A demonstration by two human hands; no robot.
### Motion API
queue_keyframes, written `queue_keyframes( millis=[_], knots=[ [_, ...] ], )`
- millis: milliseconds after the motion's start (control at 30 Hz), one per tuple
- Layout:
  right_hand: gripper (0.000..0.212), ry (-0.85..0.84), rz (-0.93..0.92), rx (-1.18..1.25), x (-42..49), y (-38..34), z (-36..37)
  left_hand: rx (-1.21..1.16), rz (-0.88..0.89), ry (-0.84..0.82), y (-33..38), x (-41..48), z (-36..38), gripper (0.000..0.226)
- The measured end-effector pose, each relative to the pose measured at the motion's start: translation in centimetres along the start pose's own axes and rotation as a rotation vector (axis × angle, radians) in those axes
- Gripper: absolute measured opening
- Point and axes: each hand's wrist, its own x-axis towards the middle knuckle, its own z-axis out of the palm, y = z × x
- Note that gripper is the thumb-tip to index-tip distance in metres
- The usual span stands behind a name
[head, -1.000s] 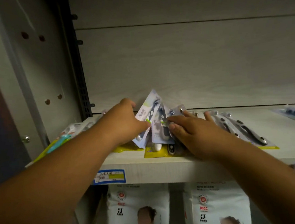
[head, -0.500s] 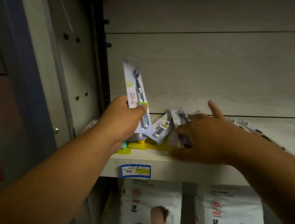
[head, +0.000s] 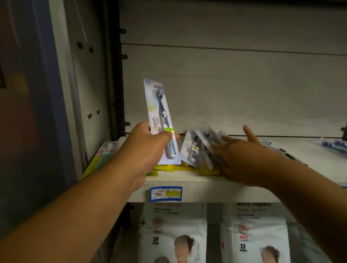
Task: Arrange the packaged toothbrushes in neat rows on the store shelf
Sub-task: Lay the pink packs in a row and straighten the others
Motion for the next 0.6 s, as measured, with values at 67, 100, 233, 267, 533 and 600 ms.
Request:
queue_keyframes(
  millis=[67,100,233,267,533,600],
  knots=[
    [0.06,0.012,0.027,-0.049,0.2,-0.5,0.1,-0.001,-0.005,0.004,-0.2,-0.4,-0.2,0.038],
    [0.06,0.021,0.037,-0.079,0.2,-0.8,0.1,-0.011,-0.01,0.004,-0.2,-0.5,-0.3,0.043],
    [0.049,0.295,0.073,-0.023,0.1,-1.5,0.4,-0.108,-0.071,0.002,-0.8,-0.8,-0.6,0.04],
    [0.046,0.434,0.069,0.028,0.0,-1.5,0.7,-0.141,-0.095,-0.008,-0.7,-1.0,-0.5,0.032],
    [0.051,0.967,-0.007,0.113,-2.2,-3.3,1.1,-0.414,-0.217,-0.059,0.6,-1.6,1.8,0.011],
    [0.057,0.976,-0.029,0.121,-3.0,-3.3,1.5,-0.461,-0.228,-0.065,1.1,-1.7,2.8,0.011]
  ],
)
